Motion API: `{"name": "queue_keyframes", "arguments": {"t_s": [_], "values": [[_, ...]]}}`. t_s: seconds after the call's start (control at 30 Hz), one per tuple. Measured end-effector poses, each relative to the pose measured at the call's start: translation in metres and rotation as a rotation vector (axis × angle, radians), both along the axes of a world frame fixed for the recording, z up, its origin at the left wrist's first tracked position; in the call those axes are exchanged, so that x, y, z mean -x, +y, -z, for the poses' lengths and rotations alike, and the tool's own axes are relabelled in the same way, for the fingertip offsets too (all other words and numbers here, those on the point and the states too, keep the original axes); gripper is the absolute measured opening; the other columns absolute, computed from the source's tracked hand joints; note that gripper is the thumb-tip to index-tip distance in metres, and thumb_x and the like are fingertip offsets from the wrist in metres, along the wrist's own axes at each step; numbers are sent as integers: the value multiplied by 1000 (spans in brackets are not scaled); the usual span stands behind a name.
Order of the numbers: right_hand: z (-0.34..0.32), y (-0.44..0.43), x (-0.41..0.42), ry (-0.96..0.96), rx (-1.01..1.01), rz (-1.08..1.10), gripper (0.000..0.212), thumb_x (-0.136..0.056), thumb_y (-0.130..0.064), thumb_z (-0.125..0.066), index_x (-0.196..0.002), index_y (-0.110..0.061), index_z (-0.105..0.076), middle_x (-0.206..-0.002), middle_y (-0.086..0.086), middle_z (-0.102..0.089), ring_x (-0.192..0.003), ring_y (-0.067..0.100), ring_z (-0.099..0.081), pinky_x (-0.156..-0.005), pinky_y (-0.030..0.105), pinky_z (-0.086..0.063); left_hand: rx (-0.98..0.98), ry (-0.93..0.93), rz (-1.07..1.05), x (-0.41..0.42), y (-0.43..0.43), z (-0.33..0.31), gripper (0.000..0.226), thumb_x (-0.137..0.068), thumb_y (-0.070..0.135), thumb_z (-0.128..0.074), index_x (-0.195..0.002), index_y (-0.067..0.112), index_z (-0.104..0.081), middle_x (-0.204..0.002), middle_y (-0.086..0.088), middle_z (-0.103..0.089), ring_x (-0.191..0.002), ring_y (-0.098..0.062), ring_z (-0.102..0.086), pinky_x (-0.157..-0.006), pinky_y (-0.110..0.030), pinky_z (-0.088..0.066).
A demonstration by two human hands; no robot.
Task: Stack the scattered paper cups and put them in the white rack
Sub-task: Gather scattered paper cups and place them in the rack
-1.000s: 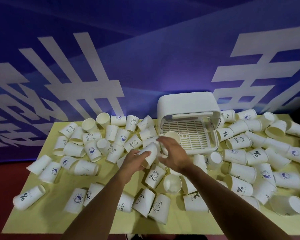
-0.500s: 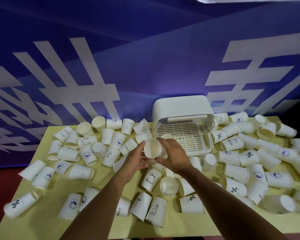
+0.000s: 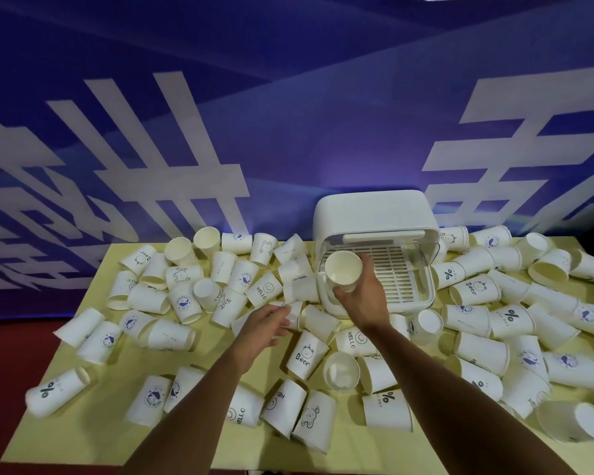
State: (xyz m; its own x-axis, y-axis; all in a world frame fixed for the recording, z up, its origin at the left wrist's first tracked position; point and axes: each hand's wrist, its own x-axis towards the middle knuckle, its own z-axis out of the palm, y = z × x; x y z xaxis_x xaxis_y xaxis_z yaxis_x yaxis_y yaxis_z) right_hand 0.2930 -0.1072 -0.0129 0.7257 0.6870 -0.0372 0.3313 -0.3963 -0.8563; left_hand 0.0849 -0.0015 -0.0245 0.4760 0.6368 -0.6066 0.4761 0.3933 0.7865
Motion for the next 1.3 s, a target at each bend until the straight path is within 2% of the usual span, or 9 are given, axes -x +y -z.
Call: {"name": "queue_keyframes", "arguments": {"t_s": [0.17,0.27,0.37,0.53,0.7,0.93,1.13,1.27,1.3], "values": [[5,4,1,-22,49,-10,69,-76,-26,-81,-130,-29,-37,-113,-9,-59,-102,19,-61,-84,39,-54,-9,0,-6,7,1,-2,35,-88,54,-64,-105,23,-68,-100,1,-75,-86,-13,-71,-76,-30,-54],[6,5,1,-46,113,-23,80,-76,-28,-82,-141,-22,-37,-134,-1,-56,-119,23,-56,-97,44,-51,-18,13,-18,13,2,-3,38,-88,56,-63,-106,23,-68,-99,2,-74,-87,-14,-71,-73,-29,-52],[6,3,4,-111,159,2,87,-80,-28,-80,-150,-12,-32,-150,5,-43,-136,23,-44,-108,40,-44,-20,25,-18,17,3,-2,39,-88,57,-63,-106,23,-68,-99,2,-74,-88,-15,-72,-73,-29,-52],[0,2,17,-266,152,-68,64,-82,-27,-75,-137,-16,-45,-132,2,-54,-118,23,-55,-92,34,-48,-27,12,-28,22,2,-1,39,-85,58,-64,-104,24,-69,-97,3,-74,-85,-12,-72,-72,-28,-51],[-1,16,41,-308,183,-227,58,-82,-35,-73,-133,-20,-49,-128,-1,-58,-114,21,-57,-87,35,-51,-56,15,-61,34,4,-4,34,-86,55,-66,-98,23,-70,-97,2,-75,-79,-9,-70,-72,-28,-52],[-1,56,100,-314,244,-481,67,-86,-35,-71,-144,-16,-44,-143,2,-52,-124,21,-54,-98,34,-46,-134,53,-208,96,19,-9,29,-88,50,-64,-97,23,-68,-98,-1,-73,-88,-13,-70,-75,-28,-51],[-3,97,169,-301,233,-666,65,-89,-32,-72,-145,-14,-44,-145,4,-49,-130,23,-50,-101,36,-45,-193,141,-434,177,38,-5,28,-89,44,-67,-86,16,-65,-84,-1,-68,-92,-25,-67,-82,-37,-52],[-2,125,220,-333,235,-801,67,-90,-32,-70,-147,-12,-42,-147,7,-47,-132,25,-47,-105,34,-41,-187,191,-553,232,48,-6,31,-92,39,-64,-86,8,-61,-94,-17,-67,-102,-35,-65,-83,-39,-49],[-1,132,232,-338,236,-831,67,-90,-32,-69,-148,-11,-41,-148,7,-46,-133,25,-46,-106,33,-40,-186,209,-579,244,51,-6,29,-93,38,-64,-87,9,-61,-96,-16,-67,-104,-36,-64,-85,-38,-48]]}}
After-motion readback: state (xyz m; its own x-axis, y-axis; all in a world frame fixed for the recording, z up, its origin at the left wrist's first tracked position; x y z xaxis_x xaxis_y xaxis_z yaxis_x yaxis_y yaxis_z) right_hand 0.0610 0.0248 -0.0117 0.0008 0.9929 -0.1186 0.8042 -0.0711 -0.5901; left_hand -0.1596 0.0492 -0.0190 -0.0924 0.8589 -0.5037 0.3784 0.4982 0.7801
